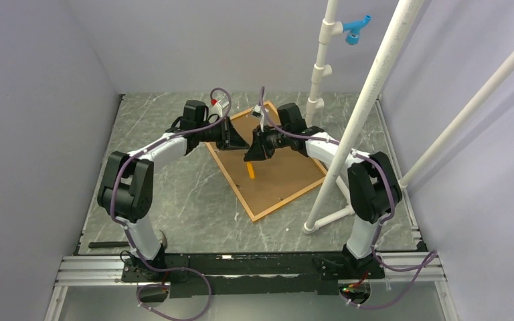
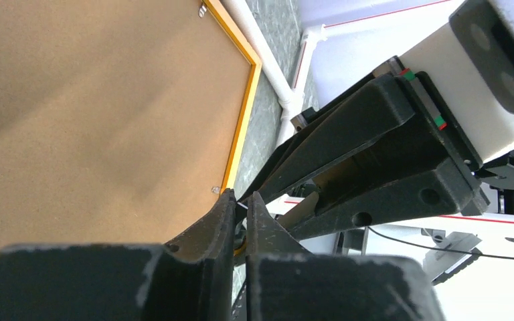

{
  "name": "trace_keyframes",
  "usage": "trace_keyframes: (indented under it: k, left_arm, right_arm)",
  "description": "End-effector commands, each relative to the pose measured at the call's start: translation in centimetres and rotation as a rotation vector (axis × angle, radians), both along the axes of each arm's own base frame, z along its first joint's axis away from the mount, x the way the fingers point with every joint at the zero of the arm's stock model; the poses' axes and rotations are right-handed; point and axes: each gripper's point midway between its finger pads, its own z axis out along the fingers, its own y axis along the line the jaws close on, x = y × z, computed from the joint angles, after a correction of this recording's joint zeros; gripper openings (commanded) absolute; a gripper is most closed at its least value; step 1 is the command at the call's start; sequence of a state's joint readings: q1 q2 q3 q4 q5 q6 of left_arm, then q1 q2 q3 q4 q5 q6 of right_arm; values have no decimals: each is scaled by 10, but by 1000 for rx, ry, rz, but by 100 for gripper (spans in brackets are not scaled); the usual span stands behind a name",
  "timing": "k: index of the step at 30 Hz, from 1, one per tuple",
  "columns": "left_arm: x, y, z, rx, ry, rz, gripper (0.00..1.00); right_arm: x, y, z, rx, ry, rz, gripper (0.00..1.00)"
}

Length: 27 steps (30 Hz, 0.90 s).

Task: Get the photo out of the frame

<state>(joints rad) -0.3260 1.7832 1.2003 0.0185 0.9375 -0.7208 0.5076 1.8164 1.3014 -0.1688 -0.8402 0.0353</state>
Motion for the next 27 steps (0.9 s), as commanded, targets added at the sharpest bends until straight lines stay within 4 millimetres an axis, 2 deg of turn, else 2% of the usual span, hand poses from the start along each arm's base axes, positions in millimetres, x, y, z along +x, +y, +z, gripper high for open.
trace_keyframes:
  k: [1, 2, 3, 4, 6, 9, 11, 14, 17, 21, 24, 27]
  left_arm:
    - [-3, -3, 9, -9, -42, -18, 0]
    - [-3, -3, 11, -14, -46, -16, 0]
    - [-3, -3, 14, -23, -52, -13, 0]
    - [-3, -2, 15, -31, -54, -9, 0]
    - [-1, 0, 19, -48, -55, 3, 0]
    - [3, 7, 21, -72, -35, 36, 0]
    - [8, 15, 24, -94, -25, 72, 0]
    - [14, 27, 28, -149, -5, 123, 0]
    - [20, 37, 29, -225, 15, 171, 0]
    - [22, 42, 26, -335, 73, 197, 0]
    - [23, 44, 23, -394, 117, 233, 0]
    - [24, 46, 22, -415, 115, 267, 0]
  right_arm:
    - [15, 2, 37, 44, -135, -80, 0]
    - [17, 0, 35, 37, -128, -102, 0]
    - [20, -1, 34, 27, -126, -130, 6]
    - [23, -3, 31, 15, -112, -161, 19]
    - [24, -5, 28, 2, -90, -187, 34]
    - [25, -12, 22, -16, -50, -264, 66]
    - [26, -18, 17, -31, -13, -331, 79]
    - [23, -20, 20, 26, 49, -413, 95]
    - [10, -12, 29, 139, 85, -388, 99]
    - [-1, -2, 29, 218, 125, -320, 97]
    - [-5, 5, 25, 259, 165, -274, 94]
    - [-3, 11, 23, 278, 180, -267, 83]
